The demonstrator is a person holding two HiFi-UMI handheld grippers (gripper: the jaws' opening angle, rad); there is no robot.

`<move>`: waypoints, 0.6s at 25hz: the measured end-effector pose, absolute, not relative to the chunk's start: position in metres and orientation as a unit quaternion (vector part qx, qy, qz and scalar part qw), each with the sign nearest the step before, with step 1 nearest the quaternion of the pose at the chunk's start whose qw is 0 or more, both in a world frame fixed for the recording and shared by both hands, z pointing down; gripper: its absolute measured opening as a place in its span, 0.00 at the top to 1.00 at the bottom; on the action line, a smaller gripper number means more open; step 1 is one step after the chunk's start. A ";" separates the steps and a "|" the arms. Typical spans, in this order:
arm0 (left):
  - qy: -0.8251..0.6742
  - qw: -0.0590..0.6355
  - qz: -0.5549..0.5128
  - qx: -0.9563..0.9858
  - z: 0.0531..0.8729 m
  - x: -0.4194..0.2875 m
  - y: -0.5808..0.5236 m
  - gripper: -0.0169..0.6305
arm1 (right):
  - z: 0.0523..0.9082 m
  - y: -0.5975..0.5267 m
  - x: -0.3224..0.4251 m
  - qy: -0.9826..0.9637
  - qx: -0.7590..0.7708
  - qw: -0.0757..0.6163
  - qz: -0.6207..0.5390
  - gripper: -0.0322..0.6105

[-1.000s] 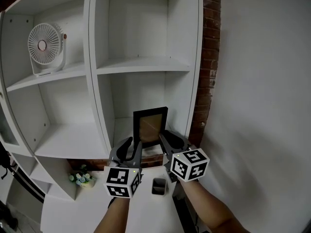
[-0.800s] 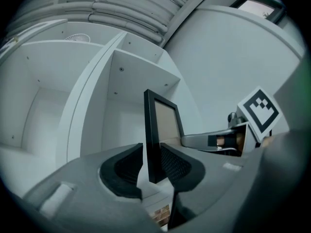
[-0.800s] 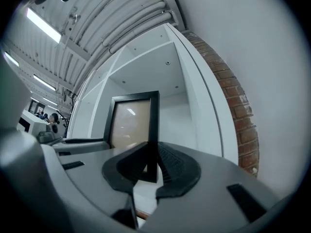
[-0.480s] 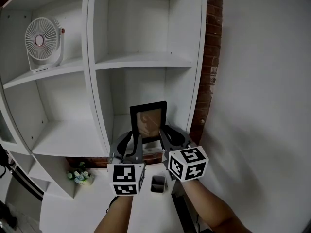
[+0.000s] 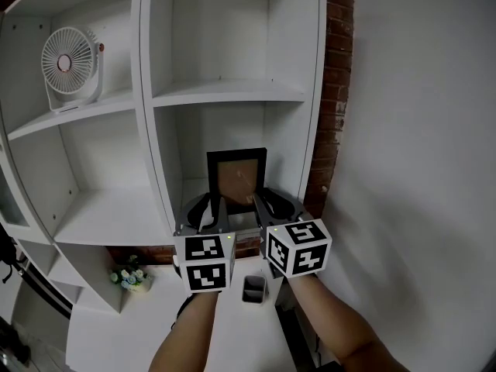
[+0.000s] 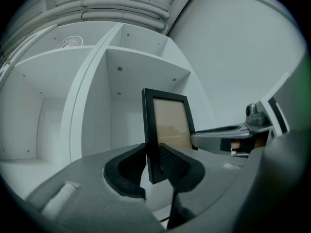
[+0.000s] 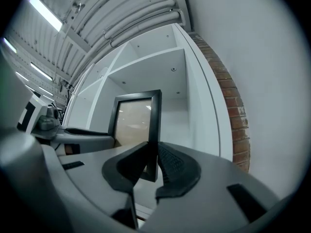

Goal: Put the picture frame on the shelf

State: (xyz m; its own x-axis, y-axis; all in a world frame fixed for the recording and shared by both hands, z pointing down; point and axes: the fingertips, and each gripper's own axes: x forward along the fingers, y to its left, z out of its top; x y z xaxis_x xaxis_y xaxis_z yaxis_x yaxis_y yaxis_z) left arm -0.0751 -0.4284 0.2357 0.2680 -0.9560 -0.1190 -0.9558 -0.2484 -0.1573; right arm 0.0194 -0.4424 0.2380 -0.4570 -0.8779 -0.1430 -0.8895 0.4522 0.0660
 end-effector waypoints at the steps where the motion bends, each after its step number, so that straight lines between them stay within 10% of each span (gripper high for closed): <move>1: 0.605 0.098 -0.002 -0.790 0.232 -0.075 -0.430 0.83 | 0.235 -0.444 0.020 0.851 -0.520 0.047 0.063 0.84; 15: 0.619 0.109 0.043 -0.776 0.186 -0.089 -0.470 0.84 | 0.187 -0.483 0.006 0.835 -0.539 0.074 0.081 0.84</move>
